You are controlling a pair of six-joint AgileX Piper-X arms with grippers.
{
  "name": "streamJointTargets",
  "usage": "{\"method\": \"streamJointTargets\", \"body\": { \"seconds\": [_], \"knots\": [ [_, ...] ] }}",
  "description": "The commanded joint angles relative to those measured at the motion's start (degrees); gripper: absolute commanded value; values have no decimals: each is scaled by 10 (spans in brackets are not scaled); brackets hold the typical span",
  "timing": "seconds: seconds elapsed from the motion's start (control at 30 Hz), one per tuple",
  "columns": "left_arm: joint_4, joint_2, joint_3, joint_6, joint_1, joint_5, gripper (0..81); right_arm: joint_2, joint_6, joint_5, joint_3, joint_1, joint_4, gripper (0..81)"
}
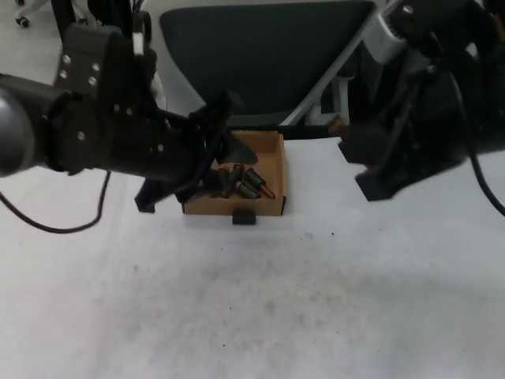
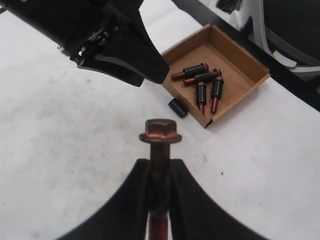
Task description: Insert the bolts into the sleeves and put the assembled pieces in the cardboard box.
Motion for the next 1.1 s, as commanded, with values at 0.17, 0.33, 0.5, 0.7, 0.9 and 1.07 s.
{"method": "streamJointTargets", "body": {
  "seconds": [0.17,0.33,0.5,0.7,0.9,1.07],
  "knots": [
    [-6,65,-10,-73,3,15,443,-12,6,16,3,-1,51,3],
    [-43,97,-10,-103,5,8,443,-12,6,27,3,-1,69,3],
    [-154,127,-21,-143,5,8,383,-12,6,41,3,-1,74,3],
    [-181,156,-47,-148,8,17,4,-12,4,43,3,-1,74,3],
    [-168,162,-47,-171,8,15,8,-12,0,58,3,-1,74,3],
    [-160,162,-47,-170,8,-6,8,-12,-8,58,3,-1,74,3]
  ]
}}
